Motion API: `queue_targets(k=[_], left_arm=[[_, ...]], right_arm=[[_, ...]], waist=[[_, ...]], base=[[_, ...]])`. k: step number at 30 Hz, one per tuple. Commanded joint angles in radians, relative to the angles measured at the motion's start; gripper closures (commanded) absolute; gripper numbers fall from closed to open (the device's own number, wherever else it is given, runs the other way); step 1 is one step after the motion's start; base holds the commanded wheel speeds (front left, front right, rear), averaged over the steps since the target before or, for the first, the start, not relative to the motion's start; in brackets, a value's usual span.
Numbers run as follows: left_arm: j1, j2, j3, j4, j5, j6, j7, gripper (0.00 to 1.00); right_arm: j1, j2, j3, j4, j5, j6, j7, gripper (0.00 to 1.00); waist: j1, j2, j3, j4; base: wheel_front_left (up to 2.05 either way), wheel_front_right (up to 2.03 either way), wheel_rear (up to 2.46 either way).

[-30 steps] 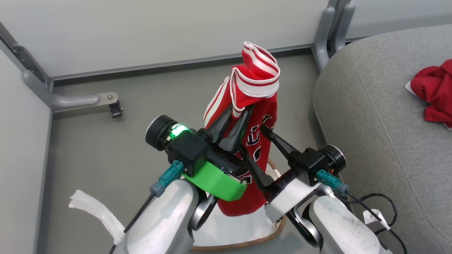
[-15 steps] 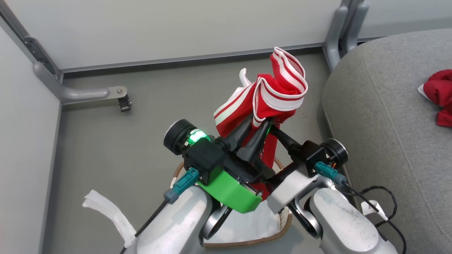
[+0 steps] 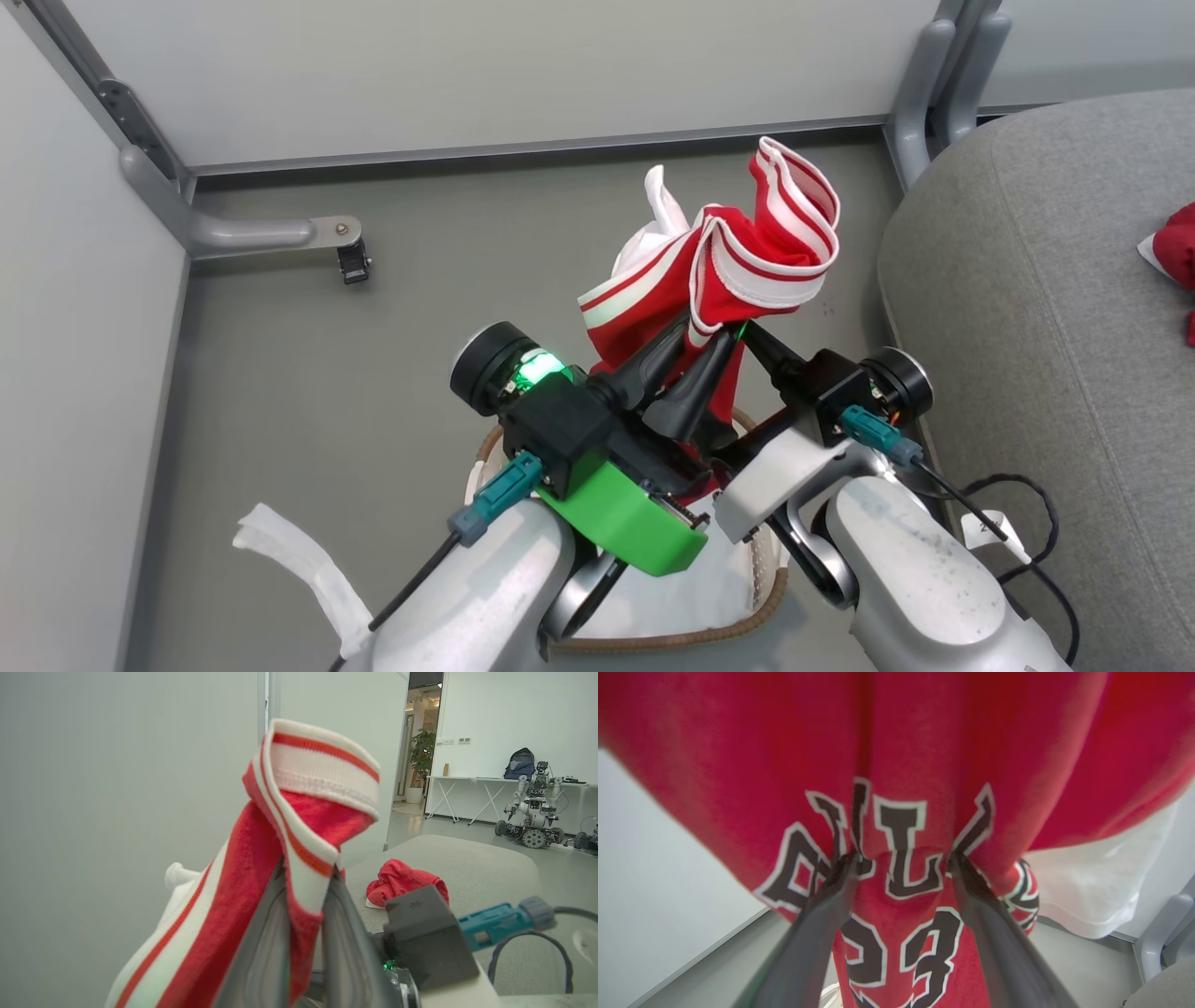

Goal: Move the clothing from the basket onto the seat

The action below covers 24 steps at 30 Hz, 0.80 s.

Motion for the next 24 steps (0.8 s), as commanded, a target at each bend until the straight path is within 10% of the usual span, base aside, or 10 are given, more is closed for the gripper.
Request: queue_targets(k=[1,8,9,11,19,24], left_arm=[[-0.018,0.001,-0.002,-0.007,-0.013,0.005,-0.001,1.0],[-0.023,0.001,-0.008,-0.004,-0.017,0.009,-0.001,1.0],[-0.022,0.001,-0.008,-0.004,-0.017,0.009,-0.001,1.0],[-0.023,0.001,-0.009,-0.005,-0.019,0.01,-0.001,1.0],[-0.025,0.001,0.003,0.003,-0.006,0.014,-0.001,1.0],[-0.024,0.001,0.012,0.0,-0.003,0.019,-0.001,0.59]], right_arm=[[-0.008,-0.003,0.0,0.006,-0.002,-0.001,-0.002,0.0],[-0.019,-0.003,0.0,0.018,0.01,-0.001,-0.002,0.0],[-0.02,-0.003,0.0,0.021,0.013,-0.001,-0.002,0.22],[-0.024,-0.003,0.003,0.023,0.021,-0.001,-0.002,0.98],[-0.028,-0.003,0.012,0.029,0.038,-0.001,-0.002,1.0],[-0.03,-0.003,0.015,0.03,0.042,-0.001,-0.002,1.0]], waist=[[0.0,-0.0001,0.002,0.002],[0.0,-0.0001,0.013,0.004],[0.0,-0.0001,0.014,0.003],[0.0,-0.0001,0.015,0.003],[0.0,-0.0001,0.019,-0.002],[0.0,-0.0001,0.021,-0.006]], base=[[0.0,0.0,0.0],[0.0,0.0,0.0],[0.0,0.0,0.0],[0.0,0.0,0.0],[0.0,0.0,0.0],[0.0,0.0,0.0]])
